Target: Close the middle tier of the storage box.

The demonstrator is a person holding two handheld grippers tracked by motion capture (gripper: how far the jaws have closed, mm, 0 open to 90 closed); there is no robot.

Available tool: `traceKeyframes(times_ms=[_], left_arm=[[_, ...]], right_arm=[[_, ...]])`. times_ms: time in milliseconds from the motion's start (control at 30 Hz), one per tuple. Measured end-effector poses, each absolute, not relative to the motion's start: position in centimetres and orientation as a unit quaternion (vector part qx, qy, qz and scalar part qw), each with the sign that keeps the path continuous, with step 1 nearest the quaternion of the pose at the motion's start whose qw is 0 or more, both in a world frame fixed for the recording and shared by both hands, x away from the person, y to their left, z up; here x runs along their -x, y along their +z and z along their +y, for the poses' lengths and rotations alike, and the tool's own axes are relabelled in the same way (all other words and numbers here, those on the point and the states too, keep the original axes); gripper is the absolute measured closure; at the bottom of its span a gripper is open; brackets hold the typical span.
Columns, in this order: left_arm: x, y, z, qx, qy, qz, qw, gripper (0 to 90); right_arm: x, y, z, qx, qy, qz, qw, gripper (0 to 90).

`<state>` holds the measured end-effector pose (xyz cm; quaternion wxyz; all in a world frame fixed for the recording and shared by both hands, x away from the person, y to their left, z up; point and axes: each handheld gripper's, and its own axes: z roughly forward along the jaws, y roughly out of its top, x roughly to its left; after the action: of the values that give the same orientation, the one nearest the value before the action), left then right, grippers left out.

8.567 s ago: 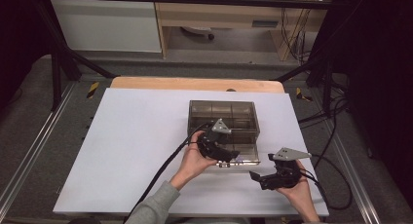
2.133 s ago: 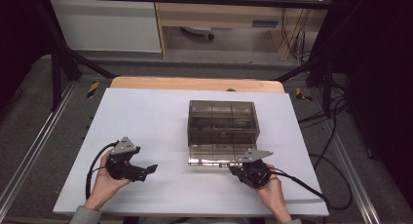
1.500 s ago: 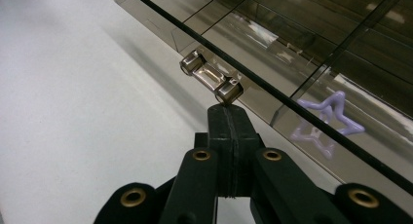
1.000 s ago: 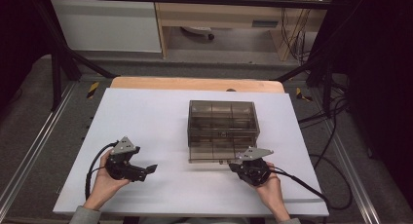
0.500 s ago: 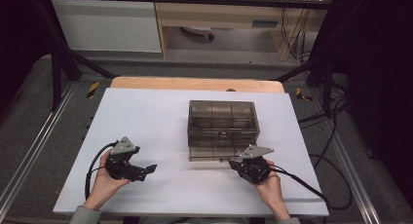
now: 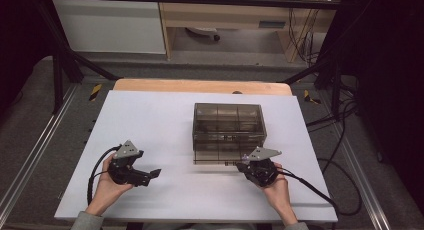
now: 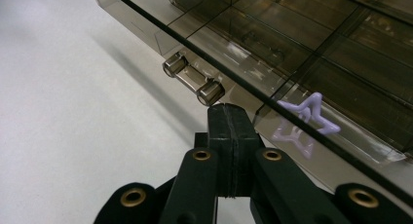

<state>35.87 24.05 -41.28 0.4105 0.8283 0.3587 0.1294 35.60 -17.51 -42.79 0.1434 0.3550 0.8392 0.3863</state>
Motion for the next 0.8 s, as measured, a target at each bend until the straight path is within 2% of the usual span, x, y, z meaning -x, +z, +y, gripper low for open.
traceKeyframes(times_ms=[800], left_arm=[[-35.86, -41.29, 24.07, -0.828, 0.13, 0.359, 0.41, 4.1]], right_arm=[[-36.03, -42.62, -17.49, -0.358, 0.394, 0.833, 0.149, 90.0]])
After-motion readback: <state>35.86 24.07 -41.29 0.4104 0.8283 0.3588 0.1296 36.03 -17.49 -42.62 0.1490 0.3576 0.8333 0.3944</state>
